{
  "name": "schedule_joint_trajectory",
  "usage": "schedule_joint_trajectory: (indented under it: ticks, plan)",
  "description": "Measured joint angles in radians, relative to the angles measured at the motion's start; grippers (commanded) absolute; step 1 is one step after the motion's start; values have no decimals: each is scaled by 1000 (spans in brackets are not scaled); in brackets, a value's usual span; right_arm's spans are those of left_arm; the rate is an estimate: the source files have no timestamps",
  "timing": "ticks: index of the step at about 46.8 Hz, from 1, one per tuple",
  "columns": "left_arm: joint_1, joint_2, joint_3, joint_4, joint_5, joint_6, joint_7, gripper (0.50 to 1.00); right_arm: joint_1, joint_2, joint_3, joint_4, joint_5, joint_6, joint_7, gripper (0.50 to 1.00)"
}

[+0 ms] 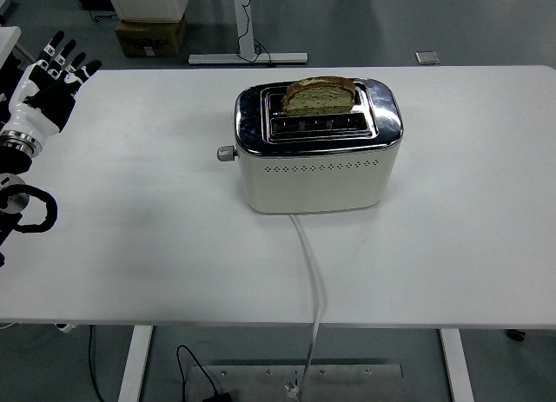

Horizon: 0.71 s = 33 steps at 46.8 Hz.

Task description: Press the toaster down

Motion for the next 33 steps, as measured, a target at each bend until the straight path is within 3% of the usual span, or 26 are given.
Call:
schedule_joint_trajectory:
  ticks: [22,33]
  plan:
    - [-11,-126,-63,101,-54,-20,8,1000,0,0,0,0,0,0,0,998]
    - [-11,-143,-65,103,-69,-19,8,1000,0,0,0,0,0,0,0,998]
